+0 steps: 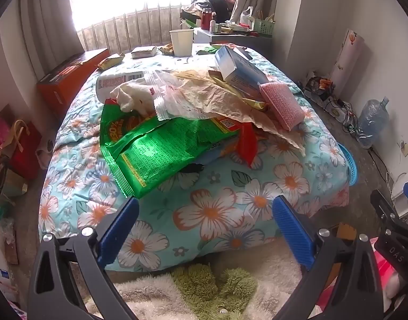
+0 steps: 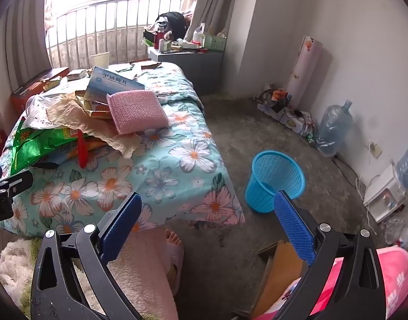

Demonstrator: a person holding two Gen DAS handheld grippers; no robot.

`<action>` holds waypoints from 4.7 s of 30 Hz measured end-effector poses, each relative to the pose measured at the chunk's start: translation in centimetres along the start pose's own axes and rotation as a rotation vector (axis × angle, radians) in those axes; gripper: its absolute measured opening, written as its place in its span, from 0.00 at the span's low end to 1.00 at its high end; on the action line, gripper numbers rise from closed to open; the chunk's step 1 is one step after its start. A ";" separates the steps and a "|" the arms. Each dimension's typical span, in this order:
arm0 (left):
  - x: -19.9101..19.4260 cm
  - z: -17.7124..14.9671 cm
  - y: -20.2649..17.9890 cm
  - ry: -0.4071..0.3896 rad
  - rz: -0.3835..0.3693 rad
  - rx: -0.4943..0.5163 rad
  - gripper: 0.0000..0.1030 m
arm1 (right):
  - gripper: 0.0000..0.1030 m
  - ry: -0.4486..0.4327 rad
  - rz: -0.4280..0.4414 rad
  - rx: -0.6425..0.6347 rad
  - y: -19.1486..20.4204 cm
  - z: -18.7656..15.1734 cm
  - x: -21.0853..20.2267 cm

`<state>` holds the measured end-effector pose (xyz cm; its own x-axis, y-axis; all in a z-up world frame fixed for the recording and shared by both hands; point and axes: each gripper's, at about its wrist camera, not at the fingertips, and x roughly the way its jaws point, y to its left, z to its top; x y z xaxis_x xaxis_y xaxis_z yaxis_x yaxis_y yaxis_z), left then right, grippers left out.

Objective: Collect trash

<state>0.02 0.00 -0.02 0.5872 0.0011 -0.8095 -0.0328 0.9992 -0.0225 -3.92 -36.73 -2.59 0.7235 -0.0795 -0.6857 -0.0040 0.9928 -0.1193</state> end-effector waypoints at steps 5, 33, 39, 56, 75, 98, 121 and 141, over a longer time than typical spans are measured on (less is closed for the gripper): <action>0.0 0.1 0.1 0.004 0.004 -0.007 0.95 | 0.92 -0.001 -0.003 0.000 -0.1 0.0 -0.3; 0.2 0.0 0.0 0.006 -0.004 -0.002 0.95 | 0.92 0.003 0.003 0.002 0.1 0.0 -0.1; 0.1 -0.1 0.1 0.005 -0.005 -0.003 0.95 | 0.92 0.006 0.009 -0.002 0.1 0.1 -0.2; 0.2 -0.2 0.2 0.006 -0.003 -0.003 0.95 | 0.92 0.004 0.005 0.002 0.2 -0.2 0.1; 0.3 -0.3 0.3 0.007 -0.013 0.001 0.95 | 0.92 0.006 -0.004 0.010 0.4 0.1 0.0; 1.5 1.3 6.0 -0.228 -0.352 -0.042 0.95 | 0.92 0.067 0.588 0.466 -1.3 6.8 5.7; 2.3 19.2 6.4 -0.237 -0.570 0.347 0.95 | 0.64 0.495 1.034 0.966 -0.6 7.9 22.5; 14.2 22.3 -6.3 0.148 -0.478 0.998 0.95 | 0.32 0.473 1.171 1.060 -4.7 4.1 23.3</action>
<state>26.65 -5.36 1.68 0.2619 -0.3305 -0.9067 0.8738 0.4800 0.0774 15.82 -42.90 -15.03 0.4047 0.8894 -0.2125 0.2257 0.1280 0.9657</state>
